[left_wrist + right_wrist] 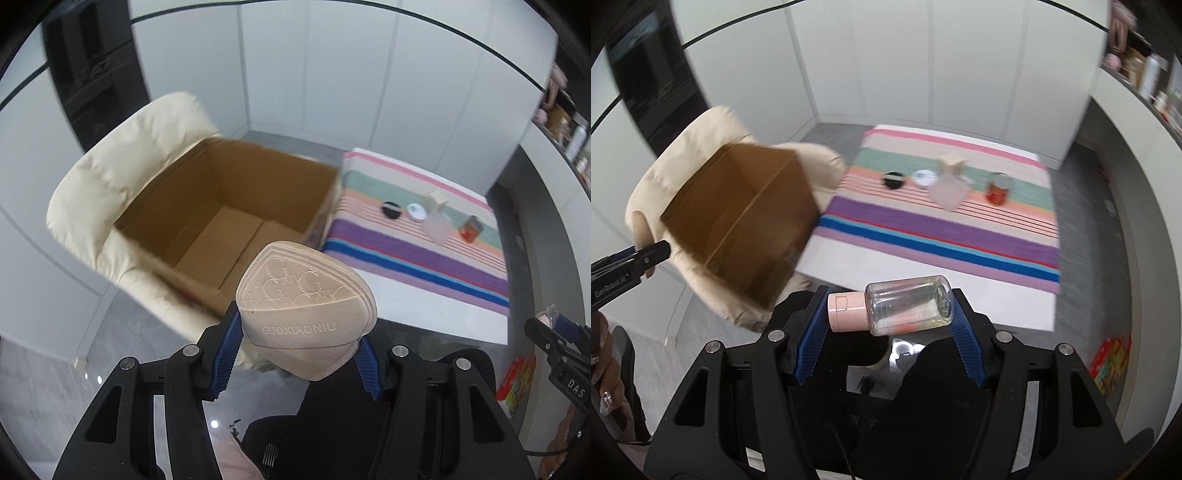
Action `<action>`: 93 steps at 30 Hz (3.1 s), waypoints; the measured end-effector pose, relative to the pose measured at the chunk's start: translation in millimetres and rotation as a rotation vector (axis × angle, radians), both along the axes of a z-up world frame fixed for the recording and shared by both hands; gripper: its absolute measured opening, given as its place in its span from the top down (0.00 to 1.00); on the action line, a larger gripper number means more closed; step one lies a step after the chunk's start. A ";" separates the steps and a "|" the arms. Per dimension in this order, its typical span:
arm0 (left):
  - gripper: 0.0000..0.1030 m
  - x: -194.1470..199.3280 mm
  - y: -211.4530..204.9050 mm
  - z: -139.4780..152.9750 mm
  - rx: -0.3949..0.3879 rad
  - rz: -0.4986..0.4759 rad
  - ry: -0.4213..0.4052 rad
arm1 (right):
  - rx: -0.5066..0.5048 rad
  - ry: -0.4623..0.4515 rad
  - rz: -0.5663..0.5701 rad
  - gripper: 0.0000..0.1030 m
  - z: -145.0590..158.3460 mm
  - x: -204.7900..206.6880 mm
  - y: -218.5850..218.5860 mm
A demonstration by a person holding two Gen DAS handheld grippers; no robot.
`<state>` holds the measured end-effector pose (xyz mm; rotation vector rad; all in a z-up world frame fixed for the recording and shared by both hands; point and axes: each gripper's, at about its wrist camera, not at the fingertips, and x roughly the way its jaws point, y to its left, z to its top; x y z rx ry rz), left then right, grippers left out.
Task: Organize objects
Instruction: 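Lower both held items into the box and open both tools, then withdraw both open tools from the box back to the table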
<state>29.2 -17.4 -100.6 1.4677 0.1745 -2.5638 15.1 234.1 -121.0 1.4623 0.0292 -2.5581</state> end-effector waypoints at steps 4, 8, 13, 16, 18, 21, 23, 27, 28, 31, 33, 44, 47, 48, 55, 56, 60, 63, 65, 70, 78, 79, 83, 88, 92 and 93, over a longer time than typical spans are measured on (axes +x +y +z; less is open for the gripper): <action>0.45 14.4 -27.2 -6.6 -0.007 0.065 -0.012 | 0.001 -0.001 0.104 0.36 -5.3 -3.7 -39.8; 0.45 29.3 -53.9 -11.6 -0.012 0.131 -0.022 | -0.013 0.002 0.229 0.36 -8.1 -0.9 -87.4; 0.45 52.4 -87.4 -13.2 -0.012 0.217 -0.029 | -0.022 -0.012 0.360 0.36 -12.2 6.0 -142.7; 0.45 63.6 -101.0 -11.6 -0.023 0.254 -0.021 | -0.025 -0.018 0.420 0.36 -13.2 7.7 -168.9; 0.45 67.7 -107.9 -11.5 -0.025 0.272 -0.018 | -0.022 -0.017 0.452 0.36 -13.6 8.5 -183.2; 0.45 70.7 -112.6 -11.6 -0.022 0.289 -0.014 | -0.026 -0.023 0.483 0.36 -16.6 10.0 -198.9; 0.45 67.7 -111.4 -13.5 -0.024 0.278 -0.018 | -0.021 -0.024 0.494 0.36 -19.0 9.9 -205.6; 0.45 60.4 -107.6 -20.7 -0.023 0.250 -0.025 | -0.015 -0.024 0.509 0.36 -23.1 8.0 -212.9; 0.45 58.2 -108.0 -22.8 -0.019 0.243 -0.025 | -0.011 -0.023 0.510 0.36 -24.1 7.0 -213.4; 0.45 48.6 -109.3 -26.7 -0.023 0.231 -0.025 | -0.006 -0.024 0.509 0.36 -27.8 1.2 -214.7; 0.45 37.9 -110.0 -27.4 -0.045 0.223 -0.015 | -0.004 -0.024 0.505 0.36 -30.7 -5.9 -216.3; 0.44 -44.9 -128.2 -30.0 -0.199 0.196 0.066 | -0.003 -0.028 0.501 0.36 -51.7 -64.9 -252.0; 0.44 -64.2 -137.3 -44.9 -0.180 0.183 0.048 | 0.006 -0.026 0.498 0.36 -59.4 -83.9 -265.4; 0.44 -69.8 -140.9 -49.8 -0.165 0.180 0.038 | 0.008 -0.026 0.497 0.36 -62.3 -90.1 -269.5; 0.44 -100.1 -171.7 -74.2 -0.137 0.232 -0.002 | 0.008 -0.022 0.475 0.36 -81.6 -130.6 -296.9; 0.44 -104.1 -176.1 -76.5 -0.134 0.238 -0.003 | 0.004 -0.026 0.476 0.36 -84.4 -135.7 -301.3; 0.36 -111.2 -186.3 -81.0 -0.098 0.235 0.022 | 0.004 -0.011 0.484 0.36 -89.4 -148.5 -315.1; 0.35 -113.9 -189.3 -83.7 -0.101 0.232 0.028 | -0.002 0.023 0.487 0.21 -87.8 -153.1 -319.1; 0.22 -113.8 -195.1 -83.9 -0.082 0.239 0.036 | 0.012 0.059 0.454 0.11 -86.3 -156.2 -316.1; 0.14 -113.2 -197.5 -83.4 -0.026 0.235 0.036 | -0.082 0.038 0.425 0.07 -83.1 -164.1 -302.9; 0.14 -112.4 -184.3 -79.9 -0.120 0.208 0.036 | -0.060 0.022 0.407 0.07 -86.4 -163.0 -300.5; 0.14 -112.3 -184.1 -79.5 -0.121 0.208 0.035 | -0.058 0.021 0.406 0.07 -86.0 -162.6 -300.1; 0.14 -111.4 -182.5 -75.9 -0.131 0.203 0.036 | -0.053 0.026 0.401 0.07 -83.6 -158.8 -299.0; 0.14 -104.9 -177.0 -68.3 -0.128 0.203 0.036 | -0.063 0.022 0.393 0.07 -79.0 -151.7 -294.2; 0.14 -95.1 -168.5 -60.1 -0.140 0.197 0.025 | -0.054 0.026 0.393 0.07 -72.9 -140.9 -289.2; 0.14 -92.7 -166.9 -58.2 -0.137 0.197 0.024 | -0.051 0.027 0.393 0.07 -70.9 -137.9 -287.4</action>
